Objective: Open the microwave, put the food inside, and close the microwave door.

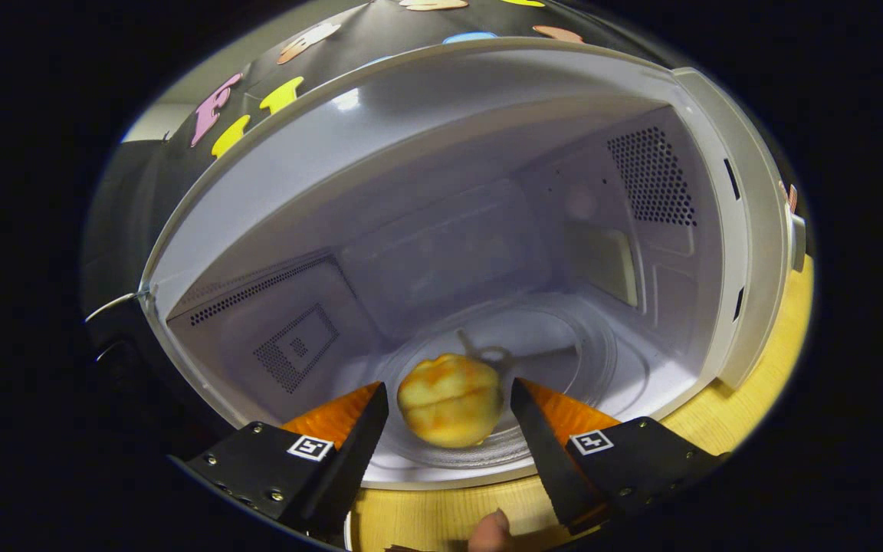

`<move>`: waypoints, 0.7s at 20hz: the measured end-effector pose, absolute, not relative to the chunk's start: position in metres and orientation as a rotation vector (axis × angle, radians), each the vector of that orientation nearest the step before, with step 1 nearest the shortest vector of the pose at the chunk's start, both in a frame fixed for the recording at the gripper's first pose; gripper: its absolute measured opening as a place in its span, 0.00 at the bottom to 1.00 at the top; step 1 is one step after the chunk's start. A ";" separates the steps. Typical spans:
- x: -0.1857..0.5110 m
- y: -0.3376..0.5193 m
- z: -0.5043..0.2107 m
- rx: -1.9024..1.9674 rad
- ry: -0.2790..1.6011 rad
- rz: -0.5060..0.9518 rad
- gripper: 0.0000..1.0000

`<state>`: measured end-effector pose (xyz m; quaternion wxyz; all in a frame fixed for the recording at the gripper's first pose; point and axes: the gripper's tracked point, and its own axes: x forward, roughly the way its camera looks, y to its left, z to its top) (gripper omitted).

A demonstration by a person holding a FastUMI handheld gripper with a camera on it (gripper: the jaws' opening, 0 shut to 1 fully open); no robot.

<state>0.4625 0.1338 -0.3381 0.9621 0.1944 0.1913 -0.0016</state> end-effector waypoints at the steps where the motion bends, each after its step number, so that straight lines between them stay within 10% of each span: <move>1: 0.460 0.134 -0.335 0.387 0.387 0.008 0.96; 14: 0.314 0.181 -0.201 0.270 0.254 0.335 0.97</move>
